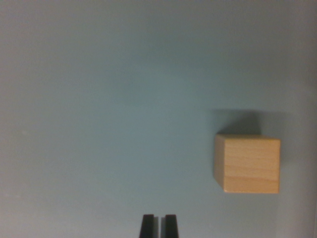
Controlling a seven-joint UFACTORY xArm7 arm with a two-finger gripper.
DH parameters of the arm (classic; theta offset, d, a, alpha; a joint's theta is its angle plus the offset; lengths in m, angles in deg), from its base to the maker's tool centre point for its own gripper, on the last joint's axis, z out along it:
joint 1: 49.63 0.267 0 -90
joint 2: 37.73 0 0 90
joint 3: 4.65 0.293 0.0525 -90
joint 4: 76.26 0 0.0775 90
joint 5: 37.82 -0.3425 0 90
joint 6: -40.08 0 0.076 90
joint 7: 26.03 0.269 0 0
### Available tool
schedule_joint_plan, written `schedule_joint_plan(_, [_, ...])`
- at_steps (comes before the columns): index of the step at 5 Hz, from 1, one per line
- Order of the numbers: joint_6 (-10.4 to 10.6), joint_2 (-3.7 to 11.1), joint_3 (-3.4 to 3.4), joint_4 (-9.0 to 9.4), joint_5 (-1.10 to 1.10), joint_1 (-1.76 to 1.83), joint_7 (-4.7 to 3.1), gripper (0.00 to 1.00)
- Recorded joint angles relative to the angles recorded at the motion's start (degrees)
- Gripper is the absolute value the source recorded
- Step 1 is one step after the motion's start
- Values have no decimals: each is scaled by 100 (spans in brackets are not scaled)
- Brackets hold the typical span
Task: Push wooden cube
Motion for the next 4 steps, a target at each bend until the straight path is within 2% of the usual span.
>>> schedule_joint_plan(1, [0,0,0,0,0,0,0,0])
schedule_joint_plan(2, [265,54,-58,217,-4,-63,-95,0])
schedule_joint_plan(3, [265,54,-58,217,-4,-63,-95,0])
schedule_joint_plan(4, [522,106,-115,426,-8,-123,-187,0])
